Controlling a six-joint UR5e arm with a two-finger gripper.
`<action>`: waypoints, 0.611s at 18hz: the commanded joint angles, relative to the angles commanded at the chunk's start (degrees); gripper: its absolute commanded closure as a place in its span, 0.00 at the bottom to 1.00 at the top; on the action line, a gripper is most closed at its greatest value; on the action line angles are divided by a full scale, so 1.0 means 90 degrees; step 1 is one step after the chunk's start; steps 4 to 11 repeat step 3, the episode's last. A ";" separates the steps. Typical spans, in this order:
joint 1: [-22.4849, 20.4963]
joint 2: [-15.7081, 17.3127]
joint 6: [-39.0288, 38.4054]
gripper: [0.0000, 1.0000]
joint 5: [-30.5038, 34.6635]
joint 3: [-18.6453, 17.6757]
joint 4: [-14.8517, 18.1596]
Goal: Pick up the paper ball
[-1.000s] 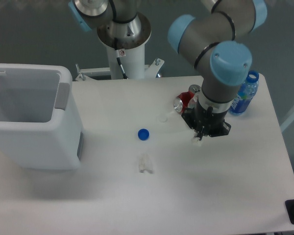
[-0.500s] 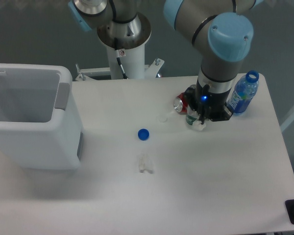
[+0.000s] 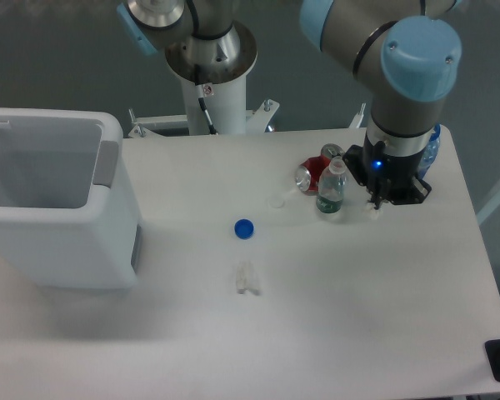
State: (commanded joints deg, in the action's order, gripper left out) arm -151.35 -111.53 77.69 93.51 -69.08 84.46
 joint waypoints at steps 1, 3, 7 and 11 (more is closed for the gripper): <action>0.0000 0.0000 0.0010 1.00 -0.0010 0.0000 0.0010; 0.0000 0.0029 0.0010 1.00 -0.0039 -0.0019 0.0020; 0.0000 0.0029 0.0010 1.00 -0.0039 -0.0019 0.0020; 0.0000 0.0029 0.0010 1.00 -0.0039 -0.0019 0.0020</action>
